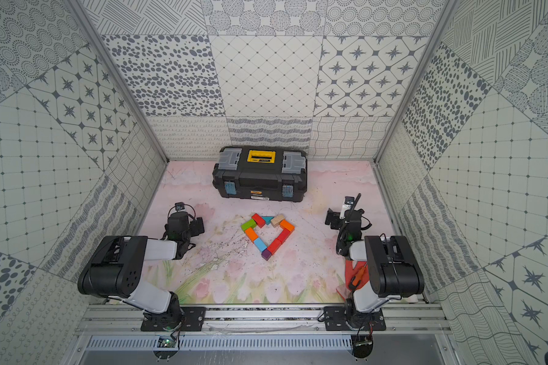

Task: Assemble a heart with building blocks
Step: Reset both arms

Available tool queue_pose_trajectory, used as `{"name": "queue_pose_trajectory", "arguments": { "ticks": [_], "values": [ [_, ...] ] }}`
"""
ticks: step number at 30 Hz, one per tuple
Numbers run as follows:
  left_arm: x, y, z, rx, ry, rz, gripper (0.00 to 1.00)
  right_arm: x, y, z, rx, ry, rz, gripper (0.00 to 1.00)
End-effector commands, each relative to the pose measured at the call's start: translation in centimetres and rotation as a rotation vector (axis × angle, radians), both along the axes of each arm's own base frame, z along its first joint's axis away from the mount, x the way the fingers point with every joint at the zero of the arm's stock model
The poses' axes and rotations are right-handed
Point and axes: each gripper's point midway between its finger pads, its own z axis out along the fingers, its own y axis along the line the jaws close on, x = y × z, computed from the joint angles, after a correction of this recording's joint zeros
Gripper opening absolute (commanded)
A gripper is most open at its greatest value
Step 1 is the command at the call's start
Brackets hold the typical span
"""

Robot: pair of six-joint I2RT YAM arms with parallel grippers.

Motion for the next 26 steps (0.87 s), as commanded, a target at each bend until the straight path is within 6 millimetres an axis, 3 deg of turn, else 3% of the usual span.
{"name": "queue_pose_trajectory", "arguments": {
  "ticks": [1, 26],
  "values": [
    [2.70, -0.73, 4.57, 0.032, -0.224, -0.075, 0.99, 0.96, -2.27, 3.39, -0.031, -0.159, -0.112, 0.98],
    [2.97, -1.66, 4.41, 0.045, -0.203, -0.120, 1.00, 1.05, -1.90, 3.37, -0.066, -0.131, -0.113, 0.98]
  ]
}}
